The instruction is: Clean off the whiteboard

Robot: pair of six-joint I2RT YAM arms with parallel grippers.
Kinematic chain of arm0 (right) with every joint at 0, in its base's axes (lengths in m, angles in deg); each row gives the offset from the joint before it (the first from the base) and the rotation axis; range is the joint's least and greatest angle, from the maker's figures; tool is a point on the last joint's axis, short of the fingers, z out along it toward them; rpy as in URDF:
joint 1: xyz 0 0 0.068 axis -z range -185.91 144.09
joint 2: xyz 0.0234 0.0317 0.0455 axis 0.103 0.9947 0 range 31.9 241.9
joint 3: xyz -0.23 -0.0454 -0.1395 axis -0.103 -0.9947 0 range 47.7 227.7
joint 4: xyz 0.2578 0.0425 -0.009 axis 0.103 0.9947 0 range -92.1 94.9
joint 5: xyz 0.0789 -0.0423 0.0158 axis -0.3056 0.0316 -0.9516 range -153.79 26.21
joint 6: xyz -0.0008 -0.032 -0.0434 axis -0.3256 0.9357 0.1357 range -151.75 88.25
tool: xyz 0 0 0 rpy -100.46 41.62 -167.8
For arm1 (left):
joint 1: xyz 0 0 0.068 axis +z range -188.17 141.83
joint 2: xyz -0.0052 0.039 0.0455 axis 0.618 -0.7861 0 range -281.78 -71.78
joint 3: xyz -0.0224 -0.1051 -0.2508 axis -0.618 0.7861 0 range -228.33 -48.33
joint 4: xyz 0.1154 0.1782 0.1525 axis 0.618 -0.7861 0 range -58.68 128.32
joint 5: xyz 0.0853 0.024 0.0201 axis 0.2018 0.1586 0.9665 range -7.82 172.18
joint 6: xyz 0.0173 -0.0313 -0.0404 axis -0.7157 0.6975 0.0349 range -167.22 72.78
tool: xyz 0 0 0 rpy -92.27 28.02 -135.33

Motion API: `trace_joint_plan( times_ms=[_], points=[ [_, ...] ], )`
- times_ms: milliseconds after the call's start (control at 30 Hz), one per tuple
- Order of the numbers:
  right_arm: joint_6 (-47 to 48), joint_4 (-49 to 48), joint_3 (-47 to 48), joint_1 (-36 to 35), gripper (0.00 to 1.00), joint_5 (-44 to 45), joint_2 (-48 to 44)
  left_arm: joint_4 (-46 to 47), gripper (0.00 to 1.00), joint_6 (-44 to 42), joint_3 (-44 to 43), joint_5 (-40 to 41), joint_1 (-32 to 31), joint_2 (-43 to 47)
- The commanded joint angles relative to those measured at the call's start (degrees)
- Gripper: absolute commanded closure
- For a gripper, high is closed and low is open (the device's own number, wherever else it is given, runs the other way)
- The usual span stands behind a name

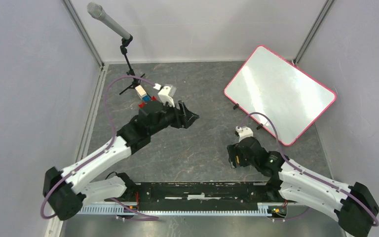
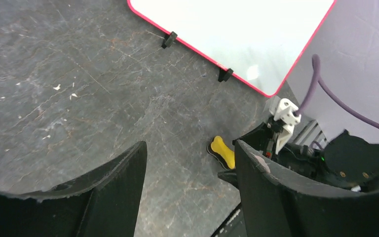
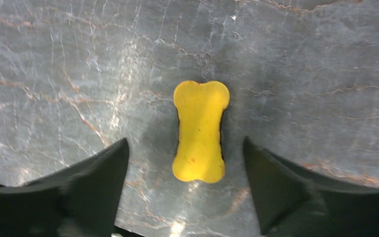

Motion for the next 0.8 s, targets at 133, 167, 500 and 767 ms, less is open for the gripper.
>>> trace_joint_plan(
  times_ms=[133, 167, 500, 767],
  points=[
    [1.3, 15.5, 15.8, -1.0, 0.02, 6.2, -9.7, -18.5, 0.24, -2.8, -6.0, 6.8, -0.2, 17.1],
    [2.8, 17.5, 19.6, -1.1, 0.02, 7.7, -10.2, -20.5, 0.22, -3.4, -7.7, 7.7, -0.2, 18.6],
    [22.6, 20.3, 58.1, -1.1, 0.02, 21.2, -12.0, -31.4, 0.03, -12.6, -27.5, 14.1, -0.2, 25.7],
    [29.9, 8.5, 56.9, -1.1, 0.02, 21.3, -17.3, -32.7, 0.0, -16.0, -33.9, 16.1, -0.2, 29.1]
  ],
)
